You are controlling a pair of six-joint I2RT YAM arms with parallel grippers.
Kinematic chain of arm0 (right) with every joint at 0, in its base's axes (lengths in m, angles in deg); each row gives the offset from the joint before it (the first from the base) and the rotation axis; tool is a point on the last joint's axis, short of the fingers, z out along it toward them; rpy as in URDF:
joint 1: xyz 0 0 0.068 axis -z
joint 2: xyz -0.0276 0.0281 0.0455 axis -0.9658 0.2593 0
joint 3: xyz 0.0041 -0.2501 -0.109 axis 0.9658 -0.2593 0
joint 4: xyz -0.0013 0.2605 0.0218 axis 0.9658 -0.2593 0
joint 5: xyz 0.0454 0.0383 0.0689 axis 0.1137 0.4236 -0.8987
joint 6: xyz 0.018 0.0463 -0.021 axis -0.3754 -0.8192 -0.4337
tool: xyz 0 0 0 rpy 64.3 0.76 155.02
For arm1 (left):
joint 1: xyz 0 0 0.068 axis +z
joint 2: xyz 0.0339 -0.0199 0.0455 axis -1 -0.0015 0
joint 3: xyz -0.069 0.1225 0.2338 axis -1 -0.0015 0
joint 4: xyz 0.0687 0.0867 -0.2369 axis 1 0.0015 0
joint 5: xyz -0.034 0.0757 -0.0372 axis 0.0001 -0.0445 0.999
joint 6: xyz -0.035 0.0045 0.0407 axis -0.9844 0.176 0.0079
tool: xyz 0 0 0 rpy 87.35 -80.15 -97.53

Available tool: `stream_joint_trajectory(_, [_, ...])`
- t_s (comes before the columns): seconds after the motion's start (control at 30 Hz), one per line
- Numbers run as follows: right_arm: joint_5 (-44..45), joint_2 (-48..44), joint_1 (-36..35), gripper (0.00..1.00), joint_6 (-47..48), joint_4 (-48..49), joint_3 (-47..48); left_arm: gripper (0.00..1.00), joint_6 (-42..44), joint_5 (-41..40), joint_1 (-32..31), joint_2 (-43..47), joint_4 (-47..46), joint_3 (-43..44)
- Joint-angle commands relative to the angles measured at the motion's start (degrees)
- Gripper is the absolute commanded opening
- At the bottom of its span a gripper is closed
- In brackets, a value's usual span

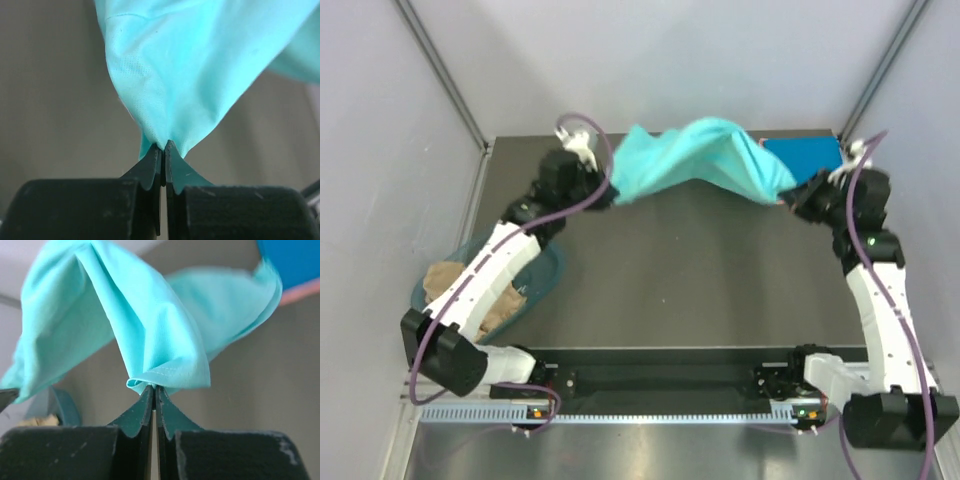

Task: Fold and stack the t-shirts
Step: Flatten the tshirt out

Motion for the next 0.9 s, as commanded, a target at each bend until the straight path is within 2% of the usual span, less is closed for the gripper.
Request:
stream_joint_trajectory(0.0, [-4.82, -5.02, -0.08, 0.0, 2.93, -4.1, -13.78, 0.0, -3.38, -1.82, -4.78, 0.03, 2.87, -14.4])
stream_joint_trajectory(0.13, [-1.06, -12.85, 0.0, 0.0, 3.12, -6.82, -28.89, 0.0, -7.86, -8.75, -9.27, 3.55, 5.52, -28.88])
stream_joint_trajectory(0.23, [-0.95, -16.45, 0.0, 0.0, 0.92, -7.27, -35.49, 0.2, -10.06, -9.04, -9.37, 4.96, 6.74, -34.36])
stream_joint_trajectory(0.3, [-1.65, -18.73, -0.08, 0.0, -0.05, -8.32, -37.89, 0.33, -10.33, -9.39, -9.37, 5.93, 7.1, -34.82])
stream_joint_trajectory(0.4, [-2.45, -21.89, -0.08, 0.0, -0.67, -10.25, -40.44, 0.47, -9.54, -12.19, -9.28, 7.86, 5.44, -32.81])
stream_joint_trajectory(0.53, [-2.53, -24.28, -0.08, 0.0, -0.58, -12.19, -40.01, 0.49, -4.81, -11.59, -7.79, 3.41, 2.71, -25.8])
stream_joint_trajectory(0.67, [-3.06, -24.9, -0.08, 0.0, -0.32, -12.28, -38.69, 0.48, -0.67, -4.4, -4.63, -5.13, -0.63, -19.1])
stream_joint_trajectory(0.73, [-3.06, -25.69, -0.08, 0.0, -0.06, -12.28, -38.6, 0.47, 1.69, 2.28, -1.57, -11.08, -0.64, -14.9])
stream_joint_trajectory(0.87, [-3.59, -26.83, -0.08, 0.0, -0.05, -11.75, -39.13, 0.46, 5.04, 9.76, 3.46, -20.42, -0.11, -8.29])
